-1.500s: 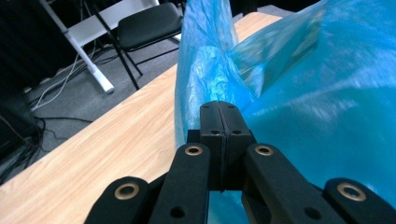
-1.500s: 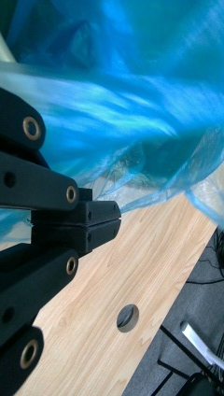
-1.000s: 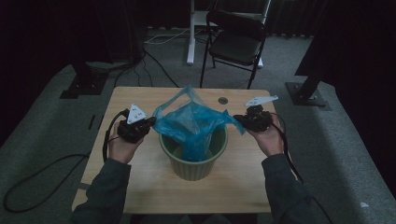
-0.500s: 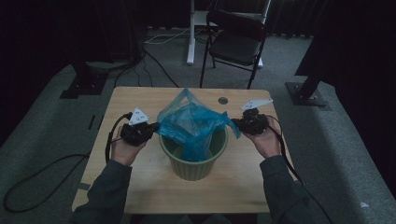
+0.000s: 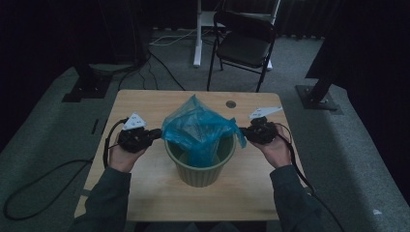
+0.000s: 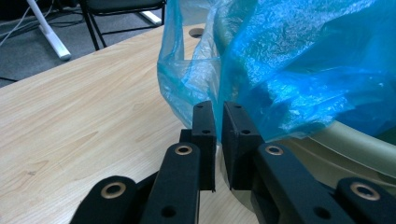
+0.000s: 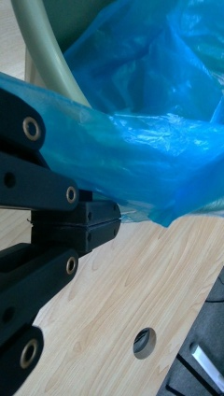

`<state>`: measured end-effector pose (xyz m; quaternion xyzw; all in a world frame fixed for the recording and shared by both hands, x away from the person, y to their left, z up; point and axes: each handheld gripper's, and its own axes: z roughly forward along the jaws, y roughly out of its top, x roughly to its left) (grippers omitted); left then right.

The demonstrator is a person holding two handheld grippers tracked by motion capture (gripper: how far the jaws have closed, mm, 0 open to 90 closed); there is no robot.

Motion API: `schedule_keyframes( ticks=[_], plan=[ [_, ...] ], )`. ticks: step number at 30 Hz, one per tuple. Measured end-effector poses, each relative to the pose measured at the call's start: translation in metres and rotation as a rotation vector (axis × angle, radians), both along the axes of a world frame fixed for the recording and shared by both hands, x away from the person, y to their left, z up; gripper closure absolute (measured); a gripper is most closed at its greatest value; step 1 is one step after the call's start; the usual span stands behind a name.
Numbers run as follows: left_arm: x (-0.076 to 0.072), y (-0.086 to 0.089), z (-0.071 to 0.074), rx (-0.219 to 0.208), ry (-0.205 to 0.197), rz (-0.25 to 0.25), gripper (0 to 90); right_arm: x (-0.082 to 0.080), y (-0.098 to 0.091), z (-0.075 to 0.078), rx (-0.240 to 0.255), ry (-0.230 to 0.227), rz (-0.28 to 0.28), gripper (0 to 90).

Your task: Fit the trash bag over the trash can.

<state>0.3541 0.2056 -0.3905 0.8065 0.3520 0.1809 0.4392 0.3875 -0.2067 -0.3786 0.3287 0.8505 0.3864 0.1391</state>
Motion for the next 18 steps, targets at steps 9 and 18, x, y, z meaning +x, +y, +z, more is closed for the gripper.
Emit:
schedule_keyframes(
  ticks=[9, 18],
  plan=[
    [-0.002, 0.006, 0.019, -0.034, -0.042, 0.008, 76.1, -0.002, -0.002, 0.008, 0.012, -0.012, 0.003, 85.4],
    [0.001, -0.009, 0.039, -0.075, -0.066, -0.081, 62.5, -0.001, -0.001, 0.012, 0.016, -0.021, 0.007, 83.9]
  ],
)
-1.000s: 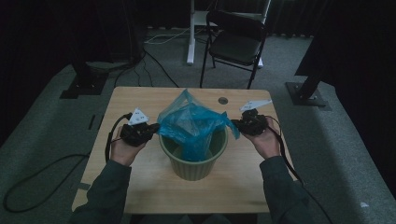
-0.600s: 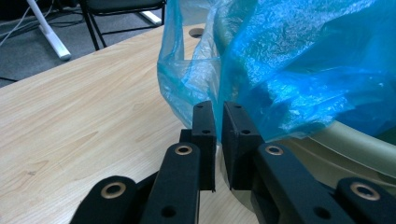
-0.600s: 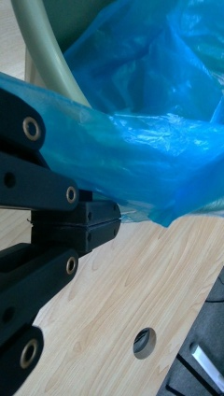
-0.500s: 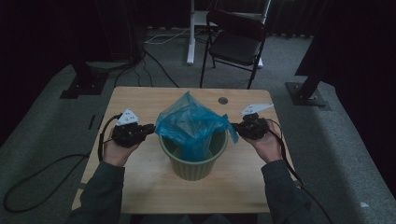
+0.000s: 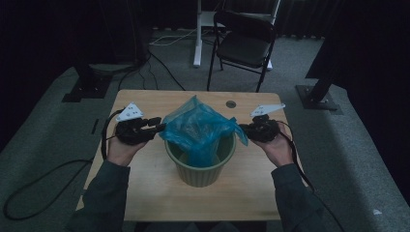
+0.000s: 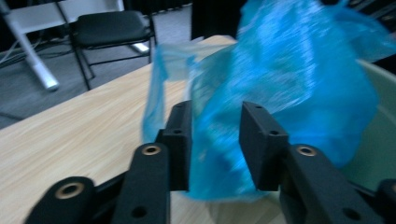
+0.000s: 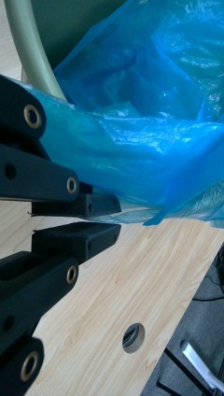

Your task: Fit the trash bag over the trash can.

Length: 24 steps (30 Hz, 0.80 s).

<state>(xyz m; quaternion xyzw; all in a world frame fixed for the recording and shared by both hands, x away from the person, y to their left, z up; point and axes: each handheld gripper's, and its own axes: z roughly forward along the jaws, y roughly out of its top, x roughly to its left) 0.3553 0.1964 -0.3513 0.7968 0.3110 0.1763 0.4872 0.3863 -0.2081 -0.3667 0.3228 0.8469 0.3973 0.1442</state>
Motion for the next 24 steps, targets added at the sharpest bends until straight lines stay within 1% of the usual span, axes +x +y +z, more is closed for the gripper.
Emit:
schedule_keyframes(
  ticks=[3, 5, 7, 8, 9, 10, 12, 14, 16, 17, 18, 19, 21, 22, 23, 24],
  plan=[
    [0.003, -0.008, 0.003, 0.008, -0.011, -0.029, 60.1, 0.0, 0.0, -0.001, 0.0, 0.001, 0.0, 83.7],
    [0.006, -0.012, 0.005, -0.012, -0.011, -0.047, 59.0, -0.001, 0.001, -0.002, -0.001, 0.006, 0.001, 83.7],
    [0.009, -0.019, 0.005, 0.0, -0.004, -0.054, 58.9, -0.001, 0.001, -0.003, -0.002, 0.009, 0.002, 83.8],
    [0.01, -0.023, 0.005, 0.017, -0.002, -0.056, 59.1, -0.001, 0.001, -0.003, -0.003, 0.01, 0.003, 83.8],
    [0.01, -0.025, 0.004, 0.03, -0.004, -0.059, 62.8, 0.0, 0.002, -0.004, -0.002, 0.01, 0.004, 83.8],
    [0.01, -0.025, 0.004, 0.03, -0.004, -0.059, 68.7, 0.0, 0.001, -0.004, -0.001, 0.01, 0.004, 83.9],
    [0.008, -0.03, 0.001, 0.064, -0.004, -0.063, 81.8, -0.001, 0.001, -0.005, -0.004, 0.014, 0.005, 84.5],
    [0.005, -0.03, -0.001, 0.064, -0.007, -0.064, 89.6, -0.002, 0.001, -0.007, -0.008, 0.016, 0.008, 85.2],
    [0.005, -0.03, -0.001, 0.064, -0.007, -0.064, 89.7, -0.002, 0.001, -0.007, -0.009, 0.016, 0.007, 85.6],
    [-0.001, -0.029, -0.003, 0.072, -0.019, -0.067, 89.8, -0.002, -0.001, -0.008, -0.01, 0.02, 0.007, 86.3],
    [-0.004, -0.029, -0.004, 0.069, -0.02, -0.07, 89.8, -0.002, -0.001, -0.008, -0.009, 0.02, 0.006, 86.5],
    [-0.004, -0.029, -0.004, 0.069, -0.02, -0.07, 89.8, -0.002, -0.001, -0.008, -0.009, 0.02, 0.006, 86.5],
    [-0.01, -0.028, -0.006, 0.057, -0.026, -0.072, 89.8, -0.002, -0.002, -0.008, -0.006, 0.022, 0.006, 87.1],
    [-0.01, -0.028, -0.006, 0.057, -0.026, -0.072, 89.8, -0.002, -0.002, -0.008, -0.006, 0.022, 0.006, 87.1],
    [-0.015, -0.026, -0.007, 0.06, -0.032, -0.075, 89.8, -0.002, -0.002, -0.008, -0.007, 0.023, 0.006, 87.3],
    [-0.015, -0.026, -0.007, 0.063, -0.036, -0.07, 89.8, -0.002, -0.002, -0.009, -0.01, 0.026, 0.008, 87.4]
  ],
)
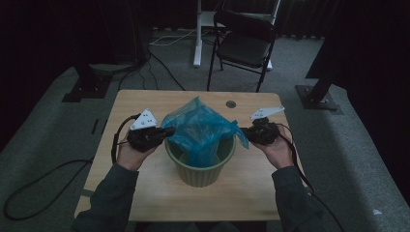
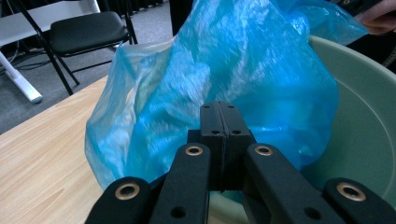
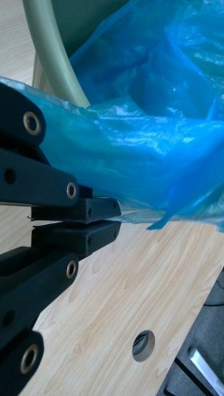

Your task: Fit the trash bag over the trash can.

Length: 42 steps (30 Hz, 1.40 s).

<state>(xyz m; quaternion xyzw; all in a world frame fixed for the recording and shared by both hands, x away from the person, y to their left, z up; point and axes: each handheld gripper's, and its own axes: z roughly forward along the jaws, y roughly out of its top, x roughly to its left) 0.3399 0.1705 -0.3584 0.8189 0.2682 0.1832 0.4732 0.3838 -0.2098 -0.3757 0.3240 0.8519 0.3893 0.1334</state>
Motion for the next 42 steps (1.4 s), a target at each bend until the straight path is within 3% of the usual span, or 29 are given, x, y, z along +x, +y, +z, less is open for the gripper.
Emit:
schedule_keyframes(
  ticks=[2, 6, 8, 12, 15, 17, 19, 23, 26, 32, 42],
  plan=[
    [0.001, 0.001, 0.002, -0.004, -0.007, 0.019, 89.7, 0.0, 0.001, 0.0, -0.002, 0.002, 0.004, 87.4],
    [0.009, 0.003, 0.009, -0.034, -0.013, 0.044, 75.7, 0.001, 0.002, 0.0, -0.002, -0.001, 0.004, 87.2],
    [0.016, 0.003, 0.012, -0.049, 0.0, 0.013, 68.7, 0.001, 0.003, 0.001, -0.003, -0.002, 0.004, 86.7],
    [0.029, 0.0, 0.015, -0.068, 0.014, 0.002, 53.1, 0.001, 0.004, 0.001, -0.005, -0.003, 0.007, 86.5],
    [0.037, -0.004, 0.014, -0.083, 0.036, -0.021, 49.0, 0.001, 0.005, 0.001, -0.008, -0.001, 0.01, 86.4],
    [0.04, -0.007, 0.012, -0.069, 0.045, -0.031, 52.0, 0.001, 0.005, 0.0, -0.008, 0.001, 0.011, 86.2],
    [0.041, -0.009, 0.01, -0.057, 0.061, -0.044, 63.5, 0.001, 0.005, 0.0, -0.009, 0.003, 0.013, 86.2],
    [0.035, -0.012, 0.007, -0.018, 0.051, -0.043, 82.5, 0.0, 0.004, 0.001, -0.009, 0.002, 0.014, 86.2],
    [0.03, -0.011, 0.007, -0.027, 0.044, -0.029, 89.5, 0.0, 0.004, 0.002, -0.008, 0.003, 0.014, 86.2],
    [0.013, -0.005, 0.005, -0.046, 0.025, -0.032, 89.8, -0.001, 0.002, 0.002, -0.009, 0.0, 0.011, 86.3],
    [-0.019, 0.009, -0.012, -0.085, 0.02, -0.053, 90.0, -0.001, 0.001, -0.002, -0.013, 0.011, 0.007, 87.0]
  ],
)
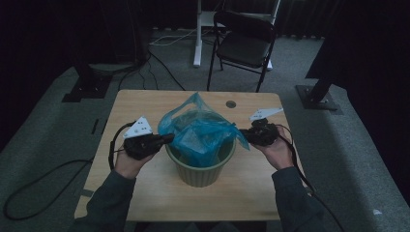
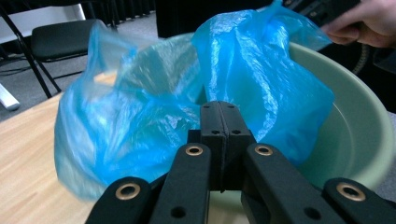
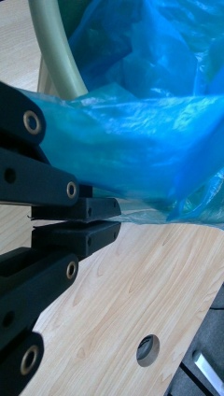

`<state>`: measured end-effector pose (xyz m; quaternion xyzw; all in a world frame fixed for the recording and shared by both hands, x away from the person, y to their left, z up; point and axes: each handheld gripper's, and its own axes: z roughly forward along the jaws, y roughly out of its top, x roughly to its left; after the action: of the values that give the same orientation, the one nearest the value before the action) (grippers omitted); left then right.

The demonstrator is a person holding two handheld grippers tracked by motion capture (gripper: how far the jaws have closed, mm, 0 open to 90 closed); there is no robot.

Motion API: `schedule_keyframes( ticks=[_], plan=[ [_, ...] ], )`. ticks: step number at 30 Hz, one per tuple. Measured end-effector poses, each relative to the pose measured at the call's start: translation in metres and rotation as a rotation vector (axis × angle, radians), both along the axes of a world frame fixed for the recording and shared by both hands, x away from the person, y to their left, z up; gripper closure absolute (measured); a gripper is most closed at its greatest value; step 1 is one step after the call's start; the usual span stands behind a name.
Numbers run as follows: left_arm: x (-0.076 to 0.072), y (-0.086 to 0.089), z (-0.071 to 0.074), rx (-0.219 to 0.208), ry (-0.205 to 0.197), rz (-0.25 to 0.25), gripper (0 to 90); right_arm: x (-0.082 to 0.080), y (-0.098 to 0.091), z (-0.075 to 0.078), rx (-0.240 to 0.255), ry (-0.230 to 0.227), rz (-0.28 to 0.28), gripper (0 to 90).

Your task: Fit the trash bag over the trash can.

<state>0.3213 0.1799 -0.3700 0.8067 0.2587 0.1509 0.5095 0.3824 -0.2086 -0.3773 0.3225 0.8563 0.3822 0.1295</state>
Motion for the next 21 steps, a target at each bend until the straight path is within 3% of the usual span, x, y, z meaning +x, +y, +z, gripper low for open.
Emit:
schedule_keyframes(
  ticks=[4, 6, 9, 15, 21],
  plan=[
    [-0.01, 0.006, -0.009, -0.003, 0.01, -0.009, 90.0, 0.0, -0.002, -0.001, 0.001, 0.005, -0.007, 87.2],
    [-0.013, 0.01, -0.011, -0.039, 0.025, -0.021, 90.0, -0.001, -0.002, -0.001, 0.0, 0.005, -0.006, 87.2],
    [-0.019, 0.014, -0.011, -0.056, 0.029, -0.032, 90.0, -0.002, -0.003, -0.002, 0.001, 0.011, -0.004, 87.2],
    [-0.028, 0.019, -0.015, -0.049, 0.045, -0.039, 90.0, -0.005, -0.003, -0.004, 0.003, 0.016, 0.002, 87.2],
    [-0.022, 0.025, -0.03, -0.044, 0.093, -0.019, 90.0, -0.006, 0.0, -0.006, 0.001, 0.022, 0.014, 87.2]
  ],
)
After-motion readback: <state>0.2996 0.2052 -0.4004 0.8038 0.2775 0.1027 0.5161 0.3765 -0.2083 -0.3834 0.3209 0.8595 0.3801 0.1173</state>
